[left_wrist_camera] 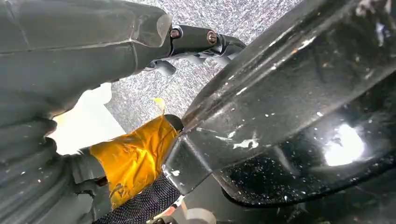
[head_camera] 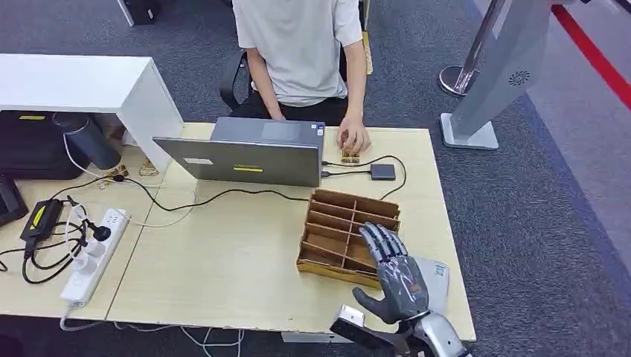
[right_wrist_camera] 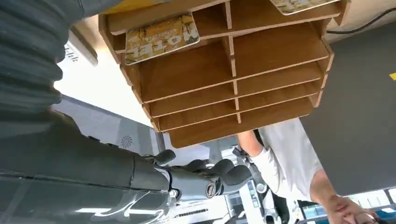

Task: Pass the card to the sensor for recognition and then transmit it.

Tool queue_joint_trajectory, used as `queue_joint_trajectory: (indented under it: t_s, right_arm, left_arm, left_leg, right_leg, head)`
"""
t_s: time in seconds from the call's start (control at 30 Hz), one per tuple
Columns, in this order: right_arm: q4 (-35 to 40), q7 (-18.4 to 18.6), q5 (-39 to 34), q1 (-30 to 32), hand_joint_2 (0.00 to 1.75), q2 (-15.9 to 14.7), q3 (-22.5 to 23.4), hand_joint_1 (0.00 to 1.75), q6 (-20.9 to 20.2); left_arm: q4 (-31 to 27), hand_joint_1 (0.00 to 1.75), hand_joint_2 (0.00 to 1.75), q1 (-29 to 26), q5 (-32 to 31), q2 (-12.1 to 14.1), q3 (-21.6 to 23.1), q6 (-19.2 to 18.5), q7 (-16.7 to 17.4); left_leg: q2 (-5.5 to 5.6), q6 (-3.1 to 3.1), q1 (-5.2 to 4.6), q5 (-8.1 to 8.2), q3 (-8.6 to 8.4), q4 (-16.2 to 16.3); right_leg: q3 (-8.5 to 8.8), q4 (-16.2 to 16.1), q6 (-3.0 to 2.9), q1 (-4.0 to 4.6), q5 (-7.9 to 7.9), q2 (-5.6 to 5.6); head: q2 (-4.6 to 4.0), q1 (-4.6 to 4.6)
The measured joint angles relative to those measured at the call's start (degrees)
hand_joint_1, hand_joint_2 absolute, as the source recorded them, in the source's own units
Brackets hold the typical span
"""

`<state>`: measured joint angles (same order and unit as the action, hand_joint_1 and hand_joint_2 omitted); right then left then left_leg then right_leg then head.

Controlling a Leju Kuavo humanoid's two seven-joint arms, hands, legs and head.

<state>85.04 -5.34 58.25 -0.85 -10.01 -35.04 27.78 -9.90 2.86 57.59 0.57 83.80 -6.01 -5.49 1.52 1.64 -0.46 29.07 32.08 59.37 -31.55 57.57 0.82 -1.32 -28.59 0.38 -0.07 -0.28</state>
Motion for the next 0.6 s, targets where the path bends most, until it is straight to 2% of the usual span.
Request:
queue_joint_trajectory:
  t_s: [0.37,0.6]
  right_arm:
    - [-2.07,1.42,0.98,-0.05,1.75,0.02,1.79,0.00,-0.22]
    - [-3.63,0.94,1.14,0.65,1.75,0.02,4.02,0.00,0.02]
  left_arm:
    - [0.00,0.00,1.75,-0.02,-0.07,-0.04,0.00,0.11,-0.04]
    - [0.00,0.00,1.75,-0.04,-0.04,-0.07,0.00,0.46,-0.09]
  left_leg:
    - [0.00,0.00,0.00,0.00,0.00,0.00]
    - [0.00,0.00,0.00,0.00,0.00,0.00]
  right_leg:
    - [0.00,0.00,0.00,0.00,0.00,-0.01]
    - [0.00,0.00,0.00,0.00,0.00,0.00]
  head:
    - [0.00,0.00]
    - [0.00,0.00]
